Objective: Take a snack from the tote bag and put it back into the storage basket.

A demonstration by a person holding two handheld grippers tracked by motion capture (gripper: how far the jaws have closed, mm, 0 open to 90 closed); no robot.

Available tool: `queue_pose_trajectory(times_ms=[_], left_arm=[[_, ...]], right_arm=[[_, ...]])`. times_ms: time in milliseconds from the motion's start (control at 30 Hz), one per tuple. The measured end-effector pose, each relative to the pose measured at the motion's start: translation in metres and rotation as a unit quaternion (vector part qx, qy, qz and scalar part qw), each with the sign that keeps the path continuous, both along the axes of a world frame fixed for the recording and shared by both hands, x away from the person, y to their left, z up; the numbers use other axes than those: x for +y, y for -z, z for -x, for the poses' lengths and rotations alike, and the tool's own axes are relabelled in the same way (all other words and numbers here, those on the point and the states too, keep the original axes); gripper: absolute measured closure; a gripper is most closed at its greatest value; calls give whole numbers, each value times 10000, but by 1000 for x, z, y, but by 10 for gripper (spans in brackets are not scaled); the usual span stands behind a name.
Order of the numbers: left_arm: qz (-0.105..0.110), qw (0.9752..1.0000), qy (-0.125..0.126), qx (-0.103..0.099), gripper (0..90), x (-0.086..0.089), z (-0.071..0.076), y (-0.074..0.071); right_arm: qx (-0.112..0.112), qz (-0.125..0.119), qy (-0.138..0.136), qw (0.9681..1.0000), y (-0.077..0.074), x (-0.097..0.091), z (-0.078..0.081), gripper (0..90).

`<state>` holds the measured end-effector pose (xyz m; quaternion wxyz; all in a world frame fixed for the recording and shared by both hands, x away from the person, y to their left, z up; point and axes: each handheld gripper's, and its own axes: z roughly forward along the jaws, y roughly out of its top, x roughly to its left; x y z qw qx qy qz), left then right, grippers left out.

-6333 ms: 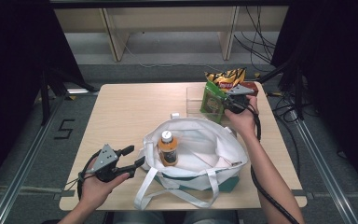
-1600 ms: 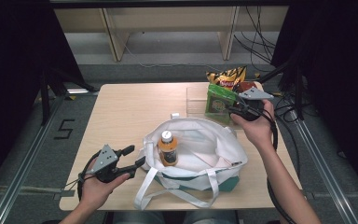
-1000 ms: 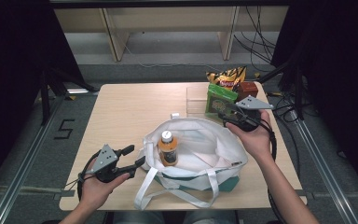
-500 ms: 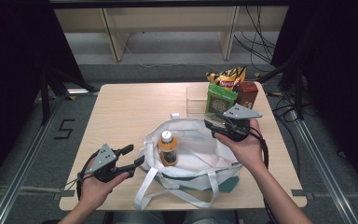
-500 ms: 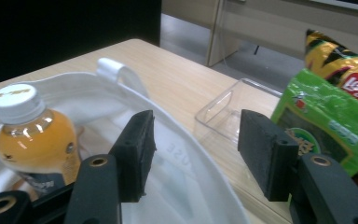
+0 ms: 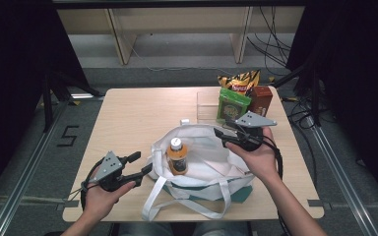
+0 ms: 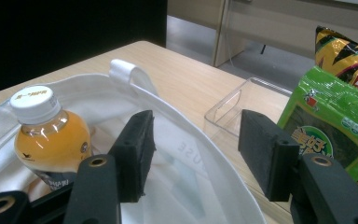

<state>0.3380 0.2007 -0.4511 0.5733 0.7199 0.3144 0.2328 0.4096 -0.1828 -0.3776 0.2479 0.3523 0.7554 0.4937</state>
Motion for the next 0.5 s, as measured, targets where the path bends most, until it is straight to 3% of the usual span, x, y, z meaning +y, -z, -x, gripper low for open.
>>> queue_pose_trajectory(times_ms=[33,100,167,300,400,500], left_arm=[[-11,10000,-8,-6,384,0,0,0],[-20,10000,-22,-9,385,0,0,-1],[-86,10000,-25,-36,384,0,1,-2],[-2,10000,14,-8,384,-1,0,0],[-9,10000,17,-17,384,0,0,0],[-75,10000,9,-45,384,-1,2,-2]], right_arm=[[110,51,-46,9999,0,-1,1,460],[124,45,-62,9999,1,-1,1,458],[112,21,-46,9999,2,-1,2,456],[2,41,-181,9998,1,-1,0,451],[119,37,-104,9999,1,1,2,450],[86,-27,-124,9999,3,4,3,448]])
